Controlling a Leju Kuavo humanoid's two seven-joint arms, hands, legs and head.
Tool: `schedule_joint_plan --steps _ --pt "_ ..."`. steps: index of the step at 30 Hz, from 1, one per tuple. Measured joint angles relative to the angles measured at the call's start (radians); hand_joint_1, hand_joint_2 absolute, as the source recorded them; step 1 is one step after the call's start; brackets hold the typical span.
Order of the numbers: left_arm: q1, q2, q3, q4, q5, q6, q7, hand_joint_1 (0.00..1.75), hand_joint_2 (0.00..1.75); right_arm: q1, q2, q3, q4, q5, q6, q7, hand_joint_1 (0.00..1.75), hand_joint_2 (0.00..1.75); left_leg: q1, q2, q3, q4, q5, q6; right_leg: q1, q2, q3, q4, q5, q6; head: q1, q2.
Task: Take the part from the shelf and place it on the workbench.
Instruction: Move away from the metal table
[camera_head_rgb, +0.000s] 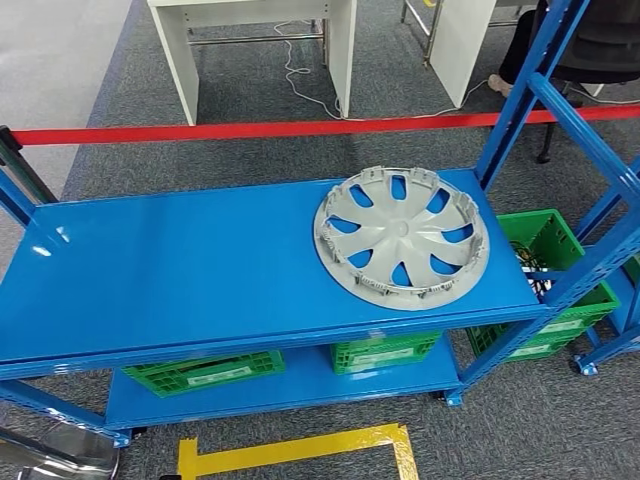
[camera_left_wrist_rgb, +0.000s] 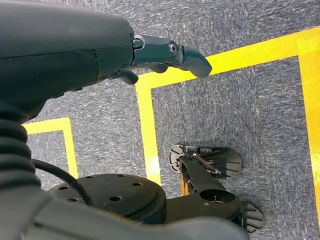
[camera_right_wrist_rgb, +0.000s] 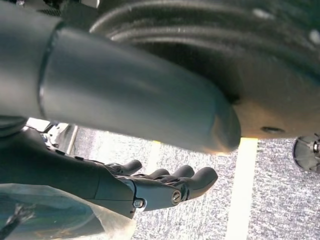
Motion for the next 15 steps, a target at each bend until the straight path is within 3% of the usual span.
schedule_joint_plan --steps 6,15 --pt "0.009 0.008 -0.001 -0.002 0.023 -0.039 0.041 0.0 1.75 0.005 -0.01 0.015 -0.009 -0.029 0.0 -0.013 0.0 1.75 0.001 0.0 -0.001 0.0 0.0 -0.001 0.001 0.002 -0.002 0.001 0.0 0.0 0.0 0.0" --pt "0.064 0.049 -0.045 -0.051 0.087 -0.122 0.079 0.0 1.75 0.055 -0.054 0.151 -0.071 -0.238 0.001 -0.08 0.0 1.75 0.002 0.001 -0.003 0.0 0.0 -0.001 0.003 0.002 -0.004 0.001 0.0 -0.001 0.0 0.0"
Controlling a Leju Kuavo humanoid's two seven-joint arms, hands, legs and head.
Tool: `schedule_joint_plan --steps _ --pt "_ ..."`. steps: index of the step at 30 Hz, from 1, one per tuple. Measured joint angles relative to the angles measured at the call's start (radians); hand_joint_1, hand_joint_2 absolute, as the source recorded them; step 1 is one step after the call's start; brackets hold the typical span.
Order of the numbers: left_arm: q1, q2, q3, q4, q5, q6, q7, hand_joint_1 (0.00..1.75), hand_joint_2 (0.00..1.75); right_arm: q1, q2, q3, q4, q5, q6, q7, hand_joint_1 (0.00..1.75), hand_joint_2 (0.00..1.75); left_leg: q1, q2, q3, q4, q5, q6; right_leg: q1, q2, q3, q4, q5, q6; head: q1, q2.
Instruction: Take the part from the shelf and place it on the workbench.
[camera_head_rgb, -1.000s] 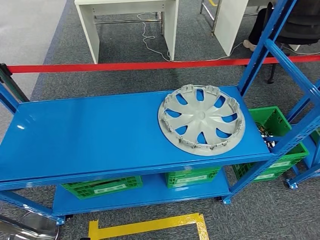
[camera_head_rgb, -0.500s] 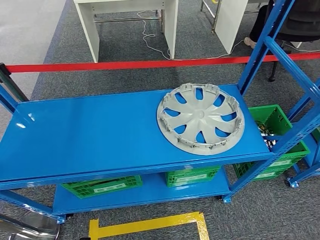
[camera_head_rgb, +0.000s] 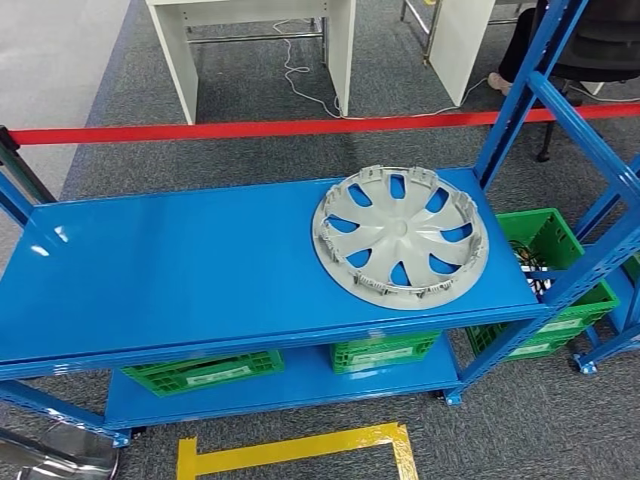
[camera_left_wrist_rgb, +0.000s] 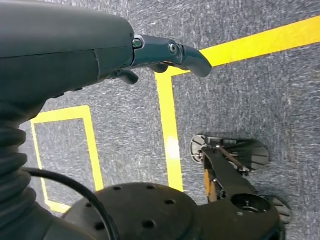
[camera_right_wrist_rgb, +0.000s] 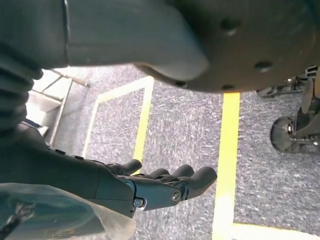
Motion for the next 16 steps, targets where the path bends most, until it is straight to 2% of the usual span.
schedule_joint_plan --steps 7,8,11,12,16 --pt "0.046 0.033 -0.053 -0.057 0.052 -0.066 0.029 0.0 1.75 0.042 -0.046 0.122 -0.058 -0.176 0.0 -0.057 0.0 1.75 0.0 0.0 -0.001 0.0 0.0 0.0 0.0 0.0 -0.001 0.0 0.0 0.0 0.0 0.0" --pt "0.052 0.038 -0.06 -0.065 0.059 -0.076 0.033 0.0 1.31 0.048 -0.053 0.139 -0.066 -0.202 0.0 -0.065 0.0 1.75 0.0 0.0 -0.001 0.0 0.0 0.0 0.0 0.0 -0.001 0.0 0.0 0.0 0.0 0.0" --pt "0.071 0.051 -0.083 -0.089 0.081 -0.105 0.045 0.0 0.0 0.065 -0.072 0.188 -0.091 -0.277 -0.001 -0.089 0.0 0.44 0.0 0.0 -0.001 0.0 0.0 0.0 0.0 0.0 -0.001 0.0 0.0 0.0 0.0 0.0" --pt "0.076 0.054 -0.09 -0.096 0.088 -0.115 0.049 0.0 0.0 0.07 -0.078 0.202 -0.099 -0.302 -0.001 -0.097 0.0 0.0 0.0 0.0 -0.001 0.0 0.0 0.0 0.0 0.0 -0.001 0.0 0.0 0.0 0.0 0.0" --pt "0.088 0.064 -0.108 -0.114 0.108 -0.139 0.06 0.0 0.0 0.08 -0.092 0.239 -0.117 -0.367 -0.002 -0.117 0.0 0.0 0.0 0.0 -0.001 0.0 0.0 0.0 0.0 0.0 -0.002 0.0 0.0 0.0 0.0 0.0"
